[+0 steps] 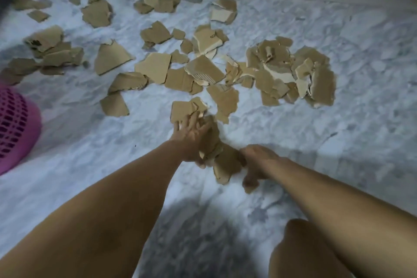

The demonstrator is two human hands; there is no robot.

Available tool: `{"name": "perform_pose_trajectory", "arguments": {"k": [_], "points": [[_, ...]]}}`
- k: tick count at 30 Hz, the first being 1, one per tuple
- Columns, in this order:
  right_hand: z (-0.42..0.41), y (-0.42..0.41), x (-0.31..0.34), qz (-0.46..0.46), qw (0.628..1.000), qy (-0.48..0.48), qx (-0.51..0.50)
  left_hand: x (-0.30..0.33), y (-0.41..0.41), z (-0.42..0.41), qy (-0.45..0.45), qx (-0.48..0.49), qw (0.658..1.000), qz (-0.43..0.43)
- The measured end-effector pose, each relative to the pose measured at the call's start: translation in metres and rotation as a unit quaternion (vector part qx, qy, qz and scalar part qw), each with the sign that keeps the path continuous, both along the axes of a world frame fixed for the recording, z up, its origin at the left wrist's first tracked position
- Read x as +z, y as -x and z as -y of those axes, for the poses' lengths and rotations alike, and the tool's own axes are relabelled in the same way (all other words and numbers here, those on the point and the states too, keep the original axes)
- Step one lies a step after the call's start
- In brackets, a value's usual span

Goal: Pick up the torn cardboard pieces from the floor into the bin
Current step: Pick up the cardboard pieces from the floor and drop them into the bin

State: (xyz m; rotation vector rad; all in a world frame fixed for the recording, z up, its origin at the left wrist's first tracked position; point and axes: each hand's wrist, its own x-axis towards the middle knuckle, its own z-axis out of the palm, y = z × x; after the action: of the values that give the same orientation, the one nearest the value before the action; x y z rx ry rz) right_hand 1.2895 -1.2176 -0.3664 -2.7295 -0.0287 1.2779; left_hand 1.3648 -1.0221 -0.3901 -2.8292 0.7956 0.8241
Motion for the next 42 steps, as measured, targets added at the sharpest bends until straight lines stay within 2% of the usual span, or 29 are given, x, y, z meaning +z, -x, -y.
{"name": "perform_pose_trajectory", "arguments": {"k": [2, 4, 7, 10, 14, 17, 19, 21, 23, 26, 29, 31, 34, 36, 39, 42], "points": [[0.008, 0.011, -0.009, 0.037, 0.997, -0.007, 0.061, -0.014, 0.005, 0.007, 0.016, -0.024, 0.999, 0.020], [0.017, 0.016, -0.019, 0.071, 0.994, -0.027, 0.073, -0.023, 0.006, 0.015, 0.035, -0.023, 0.999, 0.022], [0.025, 0.009, -0.029, 0.124, 0.991, -0.038, 0.023, -0.025, -0.001, 0.022, 0.049, -0.004, 0.998, 0.035], [0.029, -0.004, -0.032, 0.184, 0.980, -0.020, -0.072, -0.022, -0.011, 0.023, 0.054, 0.030, 0.996, 0.058], [0.027, -0.012, -0.042, 0.234, 0.970, 0.013, -0.068, -0.018, -0.028, 0.015, 0.023, 0.066, 0.993, 0.091], [0.025, -0.013, -0.046, 0.217, 0.973, 0.011, -0.082, -0.018, -0.042, 0.008, 0.008, 0.086, 0.994, 0.061], [0.022, -0.017, -0.040, 0.199, 0.966, -0.020, -0.162, -0.017, -0.049, 0.005, 0.025, 0.131, 0.991, 0.017], [0.018, -0.023, -0.034, 0.198, 0.943, -0.087, -0.254, -0.018, -0.054, 0.003, 0.033, 0.162, 0.986, -0.007], [0.010, -0.027, -0.030, 0.193, 0.928, -0.142, -0.286, -0.019, -0.054, 0.004, 0.024, 0.159, 0.987, -0.004], [-0.003, -0.027, -0.032, 0.165, 0.941, -0.139, -0.262, -0.021, -0.050, 0.004, 0.025, 0.138, 0.990, 0.033], [-0.006, -0.029, -0.035, 0.214, 0.932, -0.070, -0.284, -0.022, -0.048, 0.004, 0.026, 0.141, 0.989, 0.038], [-0.007, -0.029, -0.026, 0.174, 0.938, -0.094, -0.286, -0.020, -0.048, 0.006, 0.029, 0.148, 0.988, 0.037], [-0.021, -0.021, -0.017, 0.114, 0.962, -0.124, -0.217, -0.017, -0.049, 0.008, 0.049, 0.162, 0.985, 0.024], [-0.035, -0.010, -0.019, 0.136, 0.968, -0.120, -0.171, -0.016, -0.050, 0.006, 0.065, 0.170, 0.983, 0.029], [-0.055, 0.002, -0.031, 0.168, 0.974, -0.064, -0.138, -0.017, -0.054, 0.000, 0.092, 0.176, 0.979, 0.048], [-0.063, 0.004, -0.039, 0.151, 0.972, -0.061, -0.171, -0.016, -0.055, -0.003, 0.116, 0.175, 0.976, 0.065]]}}
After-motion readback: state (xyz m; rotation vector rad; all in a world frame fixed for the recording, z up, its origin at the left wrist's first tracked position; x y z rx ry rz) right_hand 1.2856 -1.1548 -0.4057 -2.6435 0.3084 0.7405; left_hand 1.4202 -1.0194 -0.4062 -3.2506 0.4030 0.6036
